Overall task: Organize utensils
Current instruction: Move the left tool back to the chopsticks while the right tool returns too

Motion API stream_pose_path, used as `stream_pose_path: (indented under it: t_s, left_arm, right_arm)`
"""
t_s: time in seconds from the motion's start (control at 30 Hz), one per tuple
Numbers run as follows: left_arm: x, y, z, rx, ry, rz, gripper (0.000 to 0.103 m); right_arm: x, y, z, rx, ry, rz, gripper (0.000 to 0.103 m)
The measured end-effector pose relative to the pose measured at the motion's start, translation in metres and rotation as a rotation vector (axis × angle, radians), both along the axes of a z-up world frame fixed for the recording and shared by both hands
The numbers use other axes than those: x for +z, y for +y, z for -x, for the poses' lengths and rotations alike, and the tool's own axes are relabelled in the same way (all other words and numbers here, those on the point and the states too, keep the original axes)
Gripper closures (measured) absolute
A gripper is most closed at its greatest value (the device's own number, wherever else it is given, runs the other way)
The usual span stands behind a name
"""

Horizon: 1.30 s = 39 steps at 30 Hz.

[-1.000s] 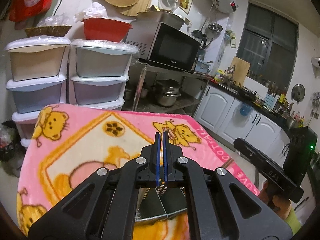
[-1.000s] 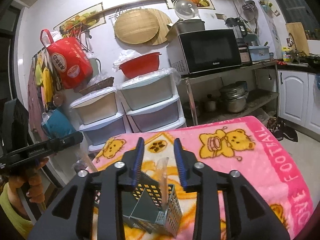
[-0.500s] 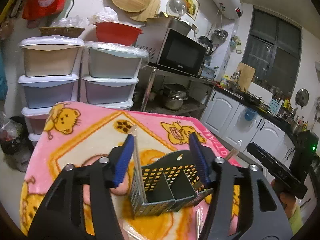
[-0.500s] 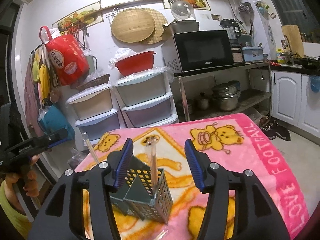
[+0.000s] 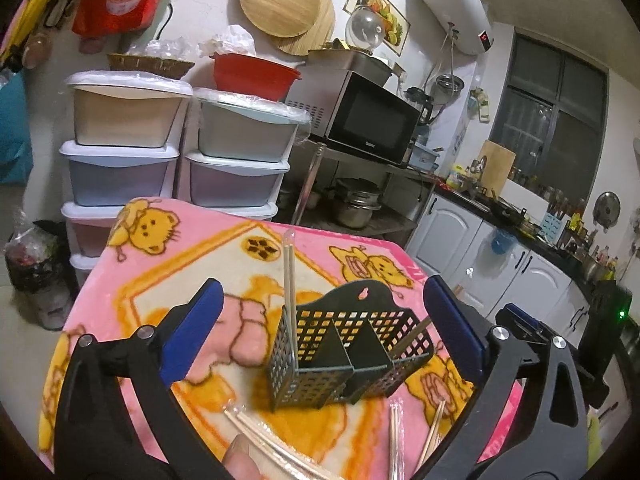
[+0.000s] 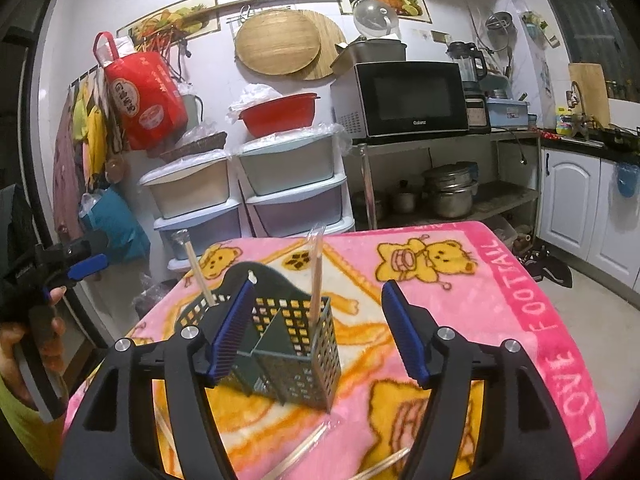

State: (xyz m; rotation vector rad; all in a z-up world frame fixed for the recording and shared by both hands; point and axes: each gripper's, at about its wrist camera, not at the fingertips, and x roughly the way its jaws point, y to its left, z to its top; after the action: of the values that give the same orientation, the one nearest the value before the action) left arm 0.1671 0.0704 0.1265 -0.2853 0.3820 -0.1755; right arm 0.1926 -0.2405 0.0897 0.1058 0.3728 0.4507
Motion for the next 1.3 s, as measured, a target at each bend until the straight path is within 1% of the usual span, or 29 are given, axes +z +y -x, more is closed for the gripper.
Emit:
stream_pose_path:
  t_s: [0.27, 0.67, 0.83, 1.07, 1.3]
  left_arm:
    - [-0.012, -0.003, 0.021, 0.002, 0.008, -0.002, 0.011]
    - [-0.041, 0.004, 0.039, 0.033, 0.071, -0.005, 0.011]
    - [-0.058, 0.013, 0.044, 0.055, 0.115, 0.005, 0.011]
    - [-0.092, 0.025, 0.049, 0.091, 0.217, 0.033, 0.011]
    - [-0.121, 0.038, 0.052, 0.129, 0.297, 0.029, 0.011]
  right_arm:
    - [-0.009, -0.005, 0.018, 0.0, 0.026, 0.006, 0.038]
    - [-0.03, 0.003, 0.037, 0.038, 0.076, 0.066, 0.038]
    - [-0.043, 0.001, 0.047, 0.04, 0.102, 0.102, 0.038]
    - [-0.065, -0.006, 0.054, 0.029, 0.163, 0.139, 0.038]
    - [-0.086, -0.01, 0.063, 0.029, 0.211, 0.169, 0.038]
